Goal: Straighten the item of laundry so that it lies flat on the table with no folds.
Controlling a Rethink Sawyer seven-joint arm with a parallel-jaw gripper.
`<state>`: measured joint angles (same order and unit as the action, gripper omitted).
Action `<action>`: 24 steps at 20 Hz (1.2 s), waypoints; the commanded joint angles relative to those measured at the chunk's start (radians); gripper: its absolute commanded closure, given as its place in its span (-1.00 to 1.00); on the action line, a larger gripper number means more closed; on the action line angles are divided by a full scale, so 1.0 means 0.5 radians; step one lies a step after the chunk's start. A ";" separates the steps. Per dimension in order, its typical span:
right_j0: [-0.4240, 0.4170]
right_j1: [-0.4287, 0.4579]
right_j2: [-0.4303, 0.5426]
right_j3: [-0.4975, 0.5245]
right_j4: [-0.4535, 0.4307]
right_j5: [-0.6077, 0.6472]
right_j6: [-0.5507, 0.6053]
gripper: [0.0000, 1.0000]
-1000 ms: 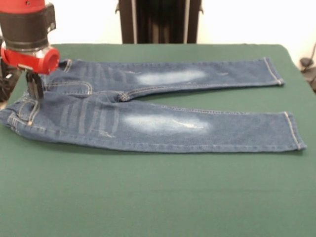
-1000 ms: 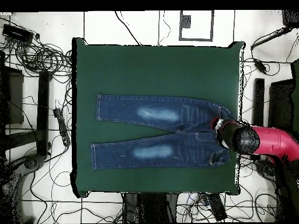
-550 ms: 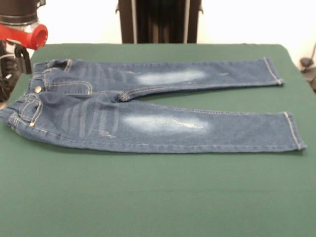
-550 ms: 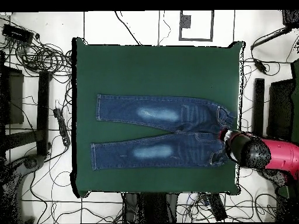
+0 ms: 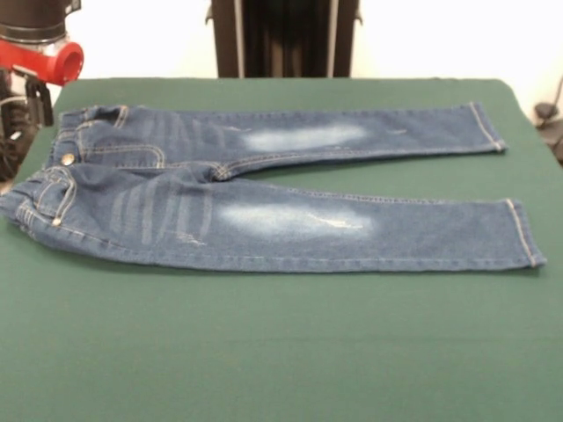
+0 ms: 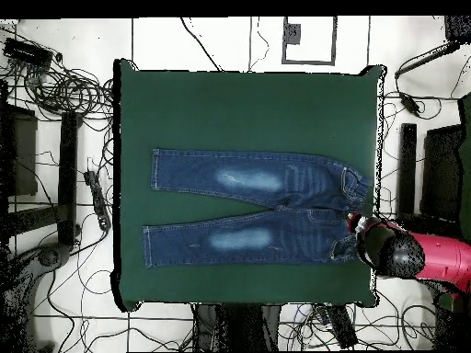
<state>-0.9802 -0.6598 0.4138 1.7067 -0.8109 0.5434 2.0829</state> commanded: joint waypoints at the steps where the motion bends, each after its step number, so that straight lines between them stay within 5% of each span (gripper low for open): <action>1: 0.151 0.179 -0.138 0.253 -0.152 -0.259 0.089 1.00; 24: 0.404 0.160 -0.417 0.362 -0.009 -0.521 0.295 1.00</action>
<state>-0.8746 -0.6297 0.2200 1.7799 -0.8534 0.3446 2.0829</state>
